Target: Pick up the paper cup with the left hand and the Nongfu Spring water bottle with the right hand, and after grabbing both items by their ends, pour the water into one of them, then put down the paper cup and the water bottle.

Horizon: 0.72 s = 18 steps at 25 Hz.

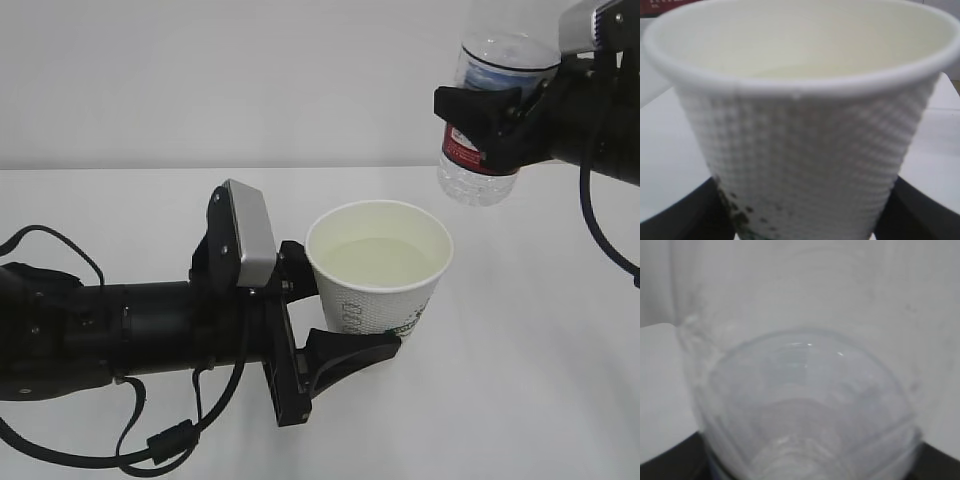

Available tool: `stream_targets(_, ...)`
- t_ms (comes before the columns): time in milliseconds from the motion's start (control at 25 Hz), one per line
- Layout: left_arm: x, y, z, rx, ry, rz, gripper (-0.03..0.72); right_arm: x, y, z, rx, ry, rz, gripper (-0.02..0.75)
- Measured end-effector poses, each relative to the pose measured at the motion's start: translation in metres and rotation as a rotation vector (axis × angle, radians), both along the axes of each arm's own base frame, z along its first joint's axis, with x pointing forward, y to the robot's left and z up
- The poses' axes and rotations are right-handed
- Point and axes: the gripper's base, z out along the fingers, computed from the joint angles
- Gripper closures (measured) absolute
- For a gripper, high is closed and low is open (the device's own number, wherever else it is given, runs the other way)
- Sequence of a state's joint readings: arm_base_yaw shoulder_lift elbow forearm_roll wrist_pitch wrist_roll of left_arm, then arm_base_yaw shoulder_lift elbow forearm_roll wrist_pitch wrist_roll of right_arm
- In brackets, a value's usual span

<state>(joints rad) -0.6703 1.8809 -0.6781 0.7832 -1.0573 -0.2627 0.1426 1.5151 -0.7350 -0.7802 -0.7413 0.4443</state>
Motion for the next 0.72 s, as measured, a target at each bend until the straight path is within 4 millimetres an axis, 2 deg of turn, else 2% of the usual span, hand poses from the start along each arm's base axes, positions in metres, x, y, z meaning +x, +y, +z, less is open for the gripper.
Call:
stream_targets(560,0.0001,0.0000,0.0000,-0.001,0.001,0.002,0.160,0.0000,0.0000,0.0000,0.005,0.004,-0.001,0.280)
stream_targets(720,0.0052,0.0012,0.0008,-0.014,0.020,0.063,0.160,0.0004,-0.0008,-0.0014,-0.004,0.016,-0.010,0.280)
